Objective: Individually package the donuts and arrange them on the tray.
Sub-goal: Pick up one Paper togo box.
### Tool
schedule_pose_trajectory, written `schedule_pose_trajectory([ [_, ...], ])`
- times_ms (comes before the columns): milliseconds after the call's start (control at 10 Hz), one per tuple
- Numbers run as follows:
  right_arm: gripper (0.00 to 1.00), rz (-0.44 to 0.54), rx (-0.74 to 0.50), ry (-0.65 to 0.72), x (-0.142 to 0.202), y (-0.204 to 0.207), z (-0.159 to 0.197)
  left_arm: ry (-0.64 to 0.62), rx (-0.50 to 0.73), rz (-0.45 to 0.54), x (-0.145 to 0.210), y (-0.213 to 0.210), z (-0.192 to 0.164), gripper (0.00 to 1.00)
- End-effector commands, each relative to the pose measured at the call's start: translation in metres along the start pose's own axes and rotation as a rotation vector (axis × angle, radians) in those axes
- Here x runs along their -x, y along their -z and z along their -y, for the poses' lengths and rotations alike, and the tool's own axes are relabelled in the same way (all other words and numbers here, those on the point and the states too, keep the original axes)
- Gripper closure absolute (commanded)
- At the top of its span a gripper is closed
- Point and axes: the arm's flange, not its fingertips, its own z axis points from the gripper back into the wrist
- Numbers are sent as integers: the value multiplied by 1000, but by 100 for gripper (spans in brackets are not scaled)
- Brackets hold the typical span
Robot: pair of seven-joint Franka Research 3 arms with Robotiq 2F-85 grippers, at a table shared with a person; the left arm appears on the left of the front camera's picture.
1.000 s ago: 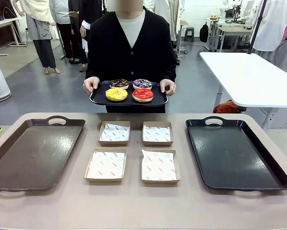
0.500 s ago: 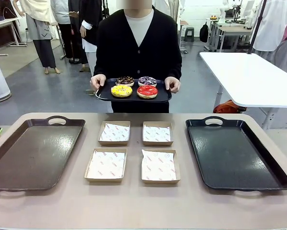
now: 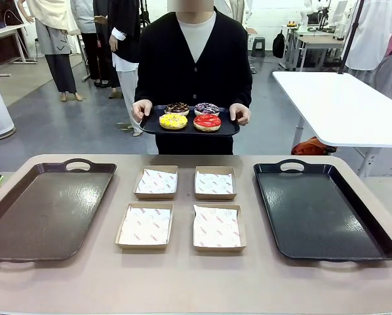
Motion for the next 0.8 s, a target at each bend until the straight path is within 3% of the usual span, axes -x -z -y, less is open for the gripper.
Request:
schedule_pose_trajectory([
  [0, 0, -2, -8, 0, 0, 0, 1, 1, 7, -6, 0, 1, 1, 0],
  [400, 0, 0, 0, 0, 0, 0, 0, 1, 7, -6, 0, 1, 1, 0],
  [500, 0, 42, 63, -14, -22, -1, -16, 1, 7, -6, 0, 1, 1, 0],
  [700, 0, 4, 181, -19, -80, 18, -61, 1, 7, -6, 0, 1, 1, 0],
])
